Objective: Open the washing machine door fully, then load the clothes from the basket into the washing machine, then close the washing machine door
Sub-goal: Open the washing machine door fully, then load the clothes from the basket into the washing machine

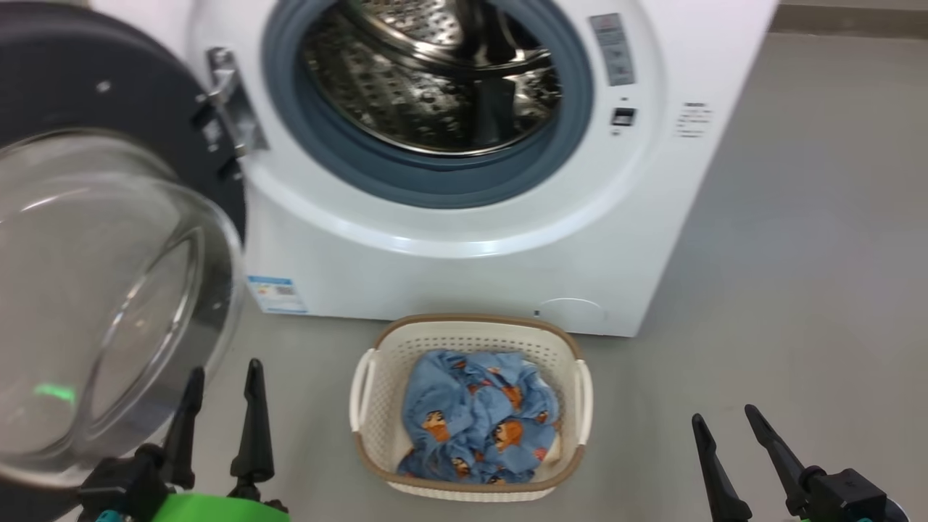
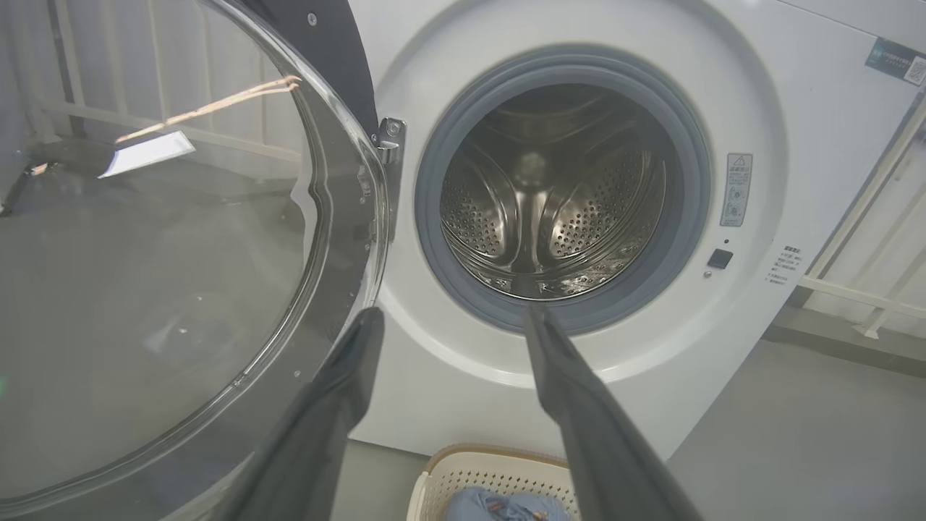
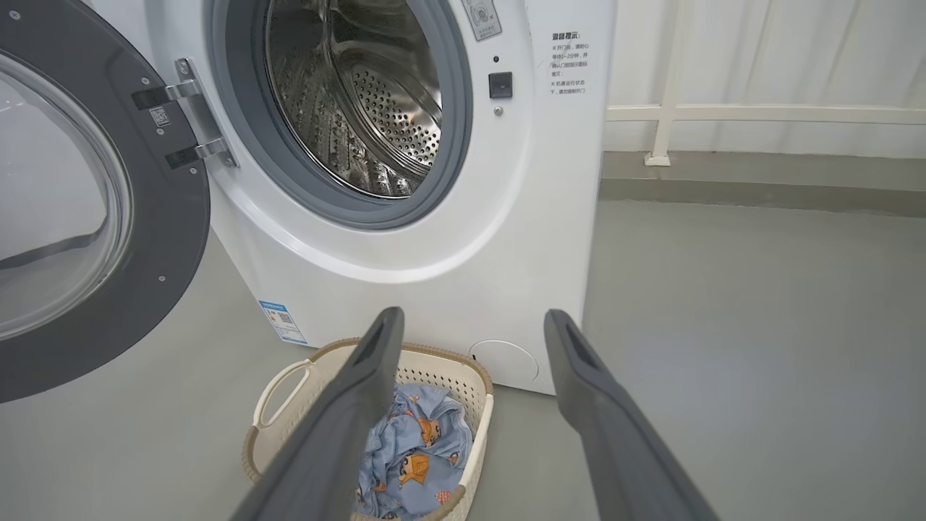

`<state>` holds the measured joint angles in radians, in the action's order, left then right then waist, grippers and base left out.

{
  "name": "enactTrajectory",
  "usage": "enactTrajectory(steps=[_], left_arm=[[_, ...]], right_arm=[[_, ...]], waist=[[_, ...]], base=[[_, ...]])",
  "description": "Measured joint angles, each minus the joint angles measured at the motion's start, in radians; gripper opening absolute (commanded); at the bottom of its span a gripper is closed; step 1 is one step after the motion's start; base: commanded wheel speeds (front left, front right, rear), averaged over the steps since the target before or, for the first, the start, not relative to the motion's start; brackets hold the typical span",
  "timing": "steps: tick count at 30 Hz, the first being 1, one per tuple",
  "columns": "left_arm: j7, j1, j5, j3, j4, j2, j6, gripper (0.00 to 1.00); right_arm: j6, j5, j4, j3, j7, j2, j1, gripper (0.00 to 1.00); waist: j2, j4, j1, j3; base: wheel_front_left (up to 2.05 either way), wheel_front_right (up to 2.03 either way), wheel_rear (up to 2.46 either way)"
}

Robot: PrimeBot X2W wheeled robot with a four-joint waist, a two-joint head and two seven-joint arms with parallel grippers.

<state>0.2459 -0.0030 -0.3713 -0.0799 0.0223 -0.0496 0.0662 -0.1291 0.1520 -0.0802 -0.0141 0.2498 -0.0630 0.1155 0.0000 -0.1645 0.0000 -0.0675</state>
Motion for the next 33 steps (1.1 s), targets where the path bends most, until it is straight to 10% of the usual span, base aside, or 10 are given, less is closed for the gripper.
enactTrajectory(steps=[13, 33], left_arm=[[0.009, 0.086, 0.051, 0.098, 0.061, 0.002, 0.045, 1.00], [0.009, 0.152, 0.005, 0.129, 0.067, 0.006, 0.062, 1.00]], right_arm=[[0.000, -0.027, 0.041, -0.034, 0.000, -0.005, 0.022, 1.00], [0.000, -0.030, 0.049, -0.057, 0.000, 0.001, 0.050, 1.00]], waist=[[0.0000, 0.125, 0.0000, 0.013], [0.0000, 0.120, 0.0000, 0.033]], base=[[0.00, 0.00, 0.00], [0.00, 0.00, 0.00]])
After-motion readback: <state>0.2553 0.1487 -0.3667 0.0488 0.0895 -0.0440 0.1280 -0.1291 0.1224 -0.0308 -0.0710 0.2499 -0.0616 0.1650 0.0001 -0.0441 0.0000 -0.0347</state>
